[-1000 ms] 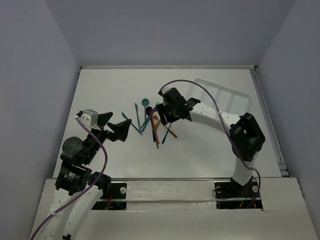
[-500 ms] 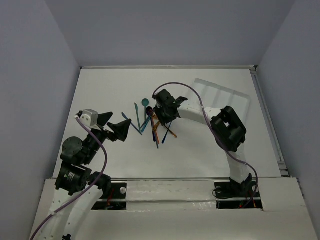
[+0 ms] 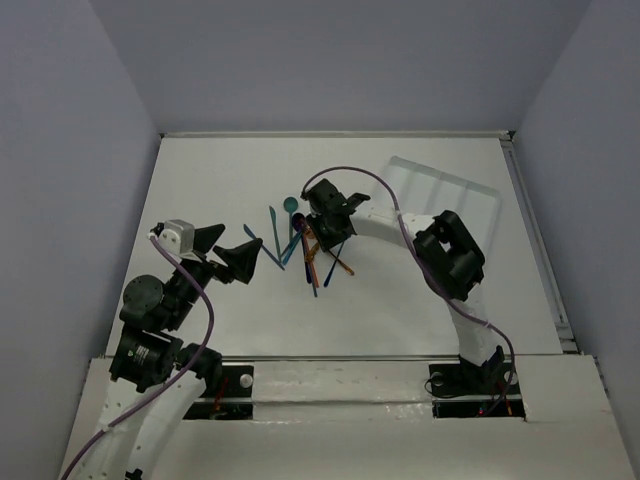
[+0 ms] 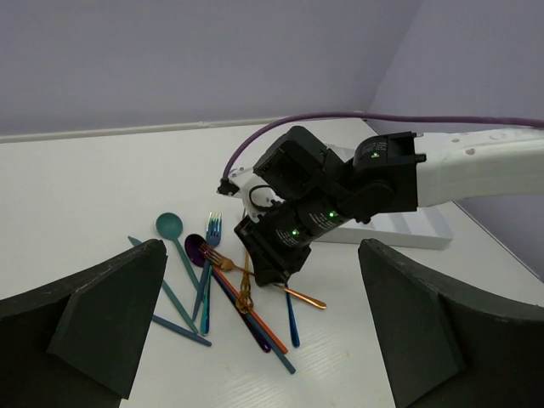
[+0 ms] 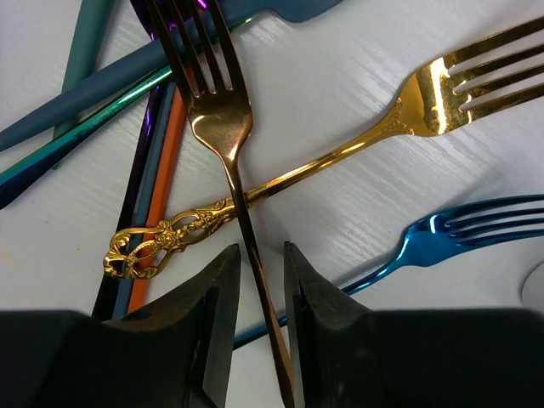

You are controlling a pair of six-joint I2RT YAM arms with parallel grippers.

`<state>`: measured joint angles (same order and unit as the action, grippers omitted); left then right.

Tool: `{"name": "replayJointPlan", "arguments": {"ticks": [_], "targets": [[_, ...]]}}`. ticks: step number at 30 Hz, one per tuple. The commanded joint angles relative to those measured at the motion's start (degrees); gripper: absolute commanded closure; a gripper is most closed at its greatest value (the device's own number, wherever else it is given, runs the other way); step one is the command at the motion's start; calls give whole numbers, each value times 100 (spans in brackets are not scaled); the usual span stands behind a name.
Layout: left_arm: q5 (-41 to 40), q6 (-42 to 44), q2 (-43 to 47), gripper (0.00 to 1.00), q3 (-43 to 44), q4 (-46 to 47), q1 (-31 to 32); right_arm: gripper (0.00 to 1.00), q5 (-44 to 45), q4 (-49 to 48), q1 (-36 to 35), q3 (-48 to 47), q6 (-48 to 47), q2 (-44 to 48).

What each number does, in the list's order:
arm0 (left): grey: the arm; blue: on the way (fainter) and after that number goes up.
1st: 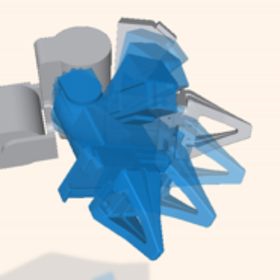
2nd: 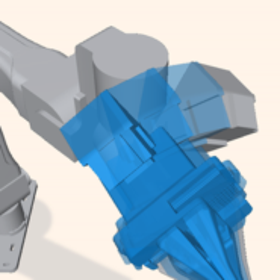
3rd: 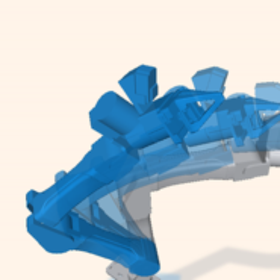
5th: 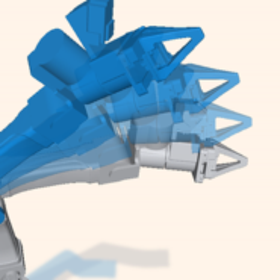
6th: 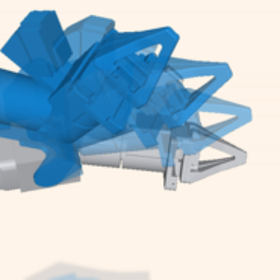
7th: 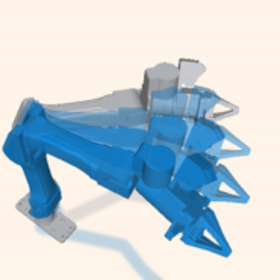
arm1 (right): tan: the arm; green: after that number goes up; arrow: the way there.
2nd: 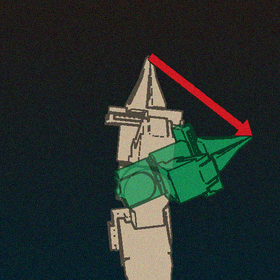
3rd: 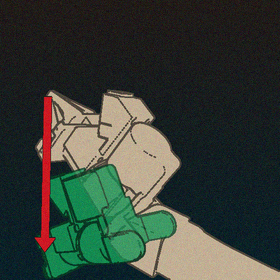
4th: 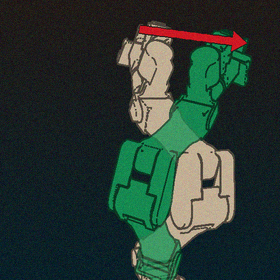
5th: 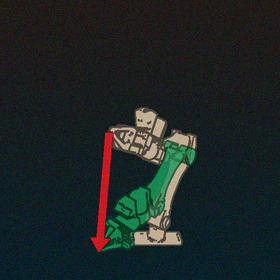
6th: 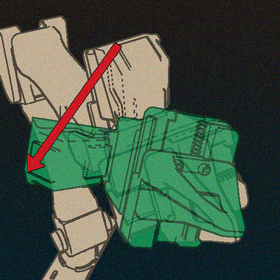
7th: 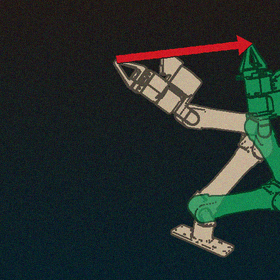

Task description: Sort the eating utensils into containers

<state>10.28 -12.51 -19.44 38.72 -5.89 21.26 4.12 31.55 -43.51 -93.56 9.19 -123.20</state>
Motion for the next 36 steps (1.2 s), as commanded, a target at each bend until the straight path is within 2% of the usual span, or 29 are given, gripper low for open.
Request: {"name": "replayJointPlan", "arguments": {"ticks": [1, 4, 5, 7, 14, 21, 29, 31, 36], "targets": [[44, 38, 107, 1, 215, 211, -25, 70, -43, 70, -18, -242, -31, -143], [35, 38, 125, 1, 206, 211, -25, 84, -25, 62, -18, -233, -40, -178], [44, 38, 134, 1, 206, 220, -25, 93, -8, 62, -18, -250, -40, -161], [35, 38, 134, 1, 206, 220, -25, 100, 36, 53, -18, -233, -40, -117], [18, 30, 125, 1, 189, 229, -25, 100, 107, -140, -18, -93, -31, 515], [-53, -5, 125, 1, 171, 237, -25, 100, 545, -1157, 210, 890, 494, 2079], [-44, -6, 142, 1, 162, 255, 80, 100, 713, -2538, 2187, 2710, 1761, 3827], [-44, -6, 142, 1, 162, 255, 133, 100, 862, -2645, 2590, 2992, 1954, 3908], [-44, -5, 151, 1, 162, 255, 186, 100, 897, -2750, 3102, 3019, 2174, 3672]]}}
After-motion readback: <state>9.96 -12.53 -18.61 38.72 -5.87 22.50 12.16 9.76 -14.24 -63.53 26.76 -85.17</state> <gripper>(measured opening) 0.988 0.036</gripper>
